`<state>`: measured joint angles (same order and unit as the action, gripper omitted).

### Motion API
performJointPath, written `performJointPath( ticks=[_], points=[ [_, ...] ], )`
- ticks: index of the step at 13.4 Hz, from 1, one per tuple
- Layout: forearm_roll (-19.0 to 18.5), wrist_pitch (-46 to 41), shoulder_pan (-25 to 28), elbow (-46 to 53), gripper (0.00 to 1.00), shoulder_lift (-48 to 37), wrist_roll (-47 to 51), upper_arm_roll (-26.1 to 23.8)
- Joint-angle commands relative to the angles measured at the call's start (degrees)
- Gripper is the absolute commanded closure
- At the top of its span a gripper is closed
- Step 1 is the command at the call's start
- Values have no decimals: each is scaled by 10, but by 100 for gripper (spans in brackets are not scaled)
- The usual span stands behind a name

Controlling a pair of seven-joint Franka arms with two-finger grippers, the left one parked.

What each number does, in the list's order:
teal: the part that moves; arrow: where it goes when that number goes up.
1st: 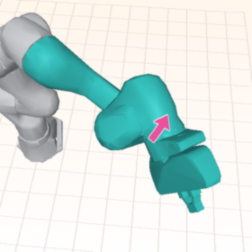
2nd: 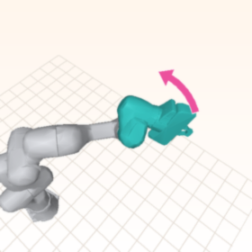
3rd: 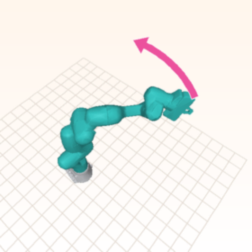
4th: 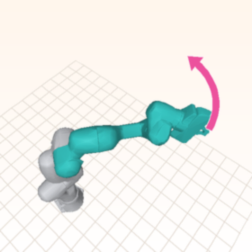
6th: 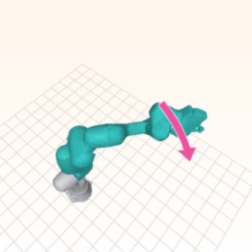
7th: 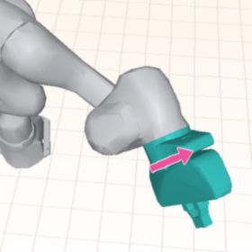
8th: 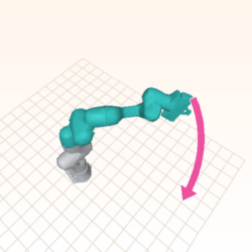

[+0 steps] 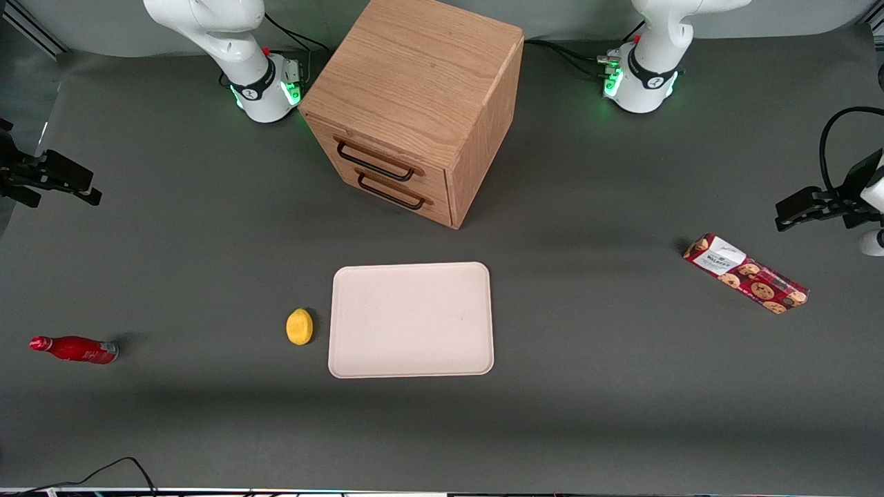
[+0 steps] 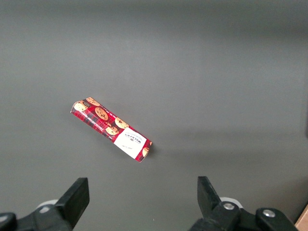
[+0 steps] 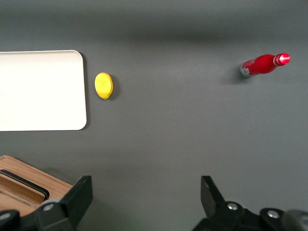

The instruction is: Open upper drawer

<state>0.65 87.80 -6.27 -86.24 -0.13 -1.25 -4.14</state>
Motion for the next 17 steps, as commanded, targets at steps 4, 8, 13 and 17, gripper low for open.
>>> performJointPath(
  ticks=[4,8,13,17],
  points=[
    [-3,1,2,5,0,2,16,5],
    [-5,-1,2,5,0,2,15,4],
    [-2,-4,6,5,0,2,14,4],
    [0,-8,33,5,0,0,15,-1]
  ],
)
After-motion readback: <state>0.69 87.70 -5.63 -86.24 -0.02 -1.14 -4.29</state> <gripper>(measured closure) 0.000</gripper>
